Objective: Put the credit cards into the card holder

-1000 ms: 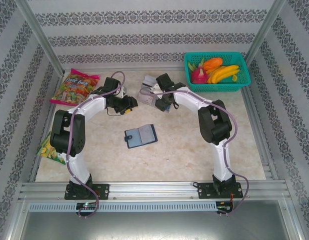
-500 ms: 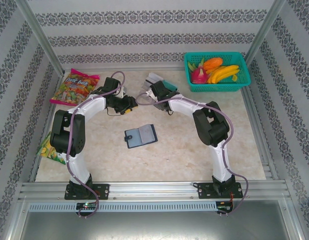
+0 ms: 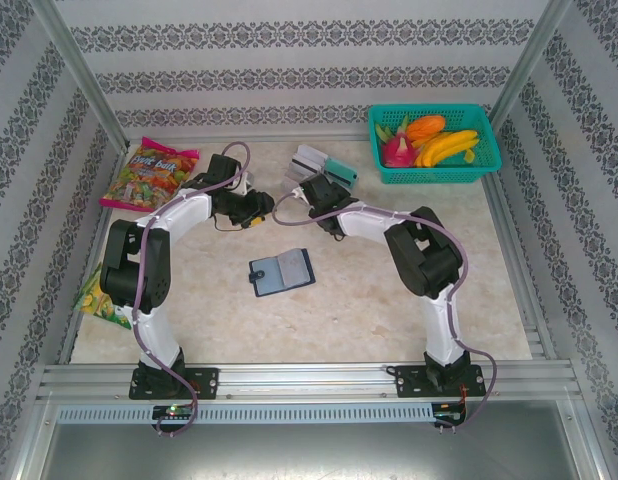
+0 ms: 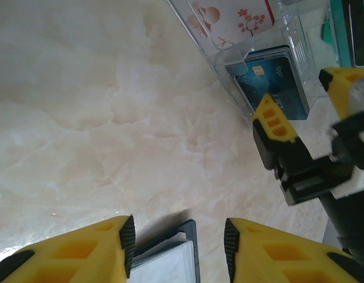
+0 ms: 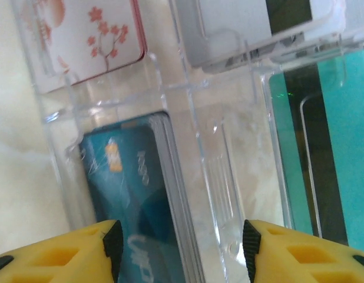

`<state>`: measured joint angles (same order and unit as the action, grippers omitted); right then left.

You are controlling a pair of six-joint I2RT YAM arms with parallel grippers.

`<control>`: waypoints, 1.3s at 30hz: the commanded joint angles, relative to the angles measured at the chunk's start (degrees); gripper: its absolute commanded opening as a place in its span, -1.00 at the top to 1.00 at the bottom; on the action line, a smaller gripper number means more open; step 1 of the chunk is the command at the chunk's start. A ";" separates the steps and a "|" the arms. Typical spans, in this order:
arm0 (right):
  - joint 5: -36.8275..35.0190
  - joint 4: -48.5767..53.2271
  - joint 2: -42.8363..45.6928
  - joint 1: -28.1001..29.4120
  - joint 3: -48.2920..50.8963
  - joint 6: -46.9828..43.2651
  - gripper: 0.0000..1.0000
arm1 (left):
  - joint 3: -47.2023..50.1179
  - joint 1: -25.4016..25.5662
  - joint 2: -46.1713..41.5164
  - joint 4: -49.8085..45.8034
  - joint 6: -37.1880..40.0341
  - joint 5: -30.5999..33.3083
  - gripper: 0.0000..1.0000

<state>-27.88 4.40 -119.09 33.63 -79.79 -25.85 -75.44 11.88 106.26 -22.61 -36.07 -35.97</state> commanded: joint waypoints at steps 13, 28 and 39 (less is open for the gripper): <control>32.81 -2.40 21.29 -9.97 15.92 32.75 -0.19 | -46.12 -5.26 28.01 -8.99 -0.47 -1.66 0.05; 49.30 -16.32 21.30 -17.04 24.74 61.49 -0.16 | -68.10 -4.93 51.85 8.48 -15.14 -6.86 -0.01; 52.11 -24.68 20.22 -22.97 29.95 69.34 -0.16 | -69.90 -1.41 56.89 13.32 -19.99 -9.99 -0.02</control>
<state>22.63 -15.35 -98.24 12.73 -51.64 39.42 -144.81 9.87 162.12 -11.86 -54.37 -43.62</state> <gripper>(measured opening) 0.580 0.511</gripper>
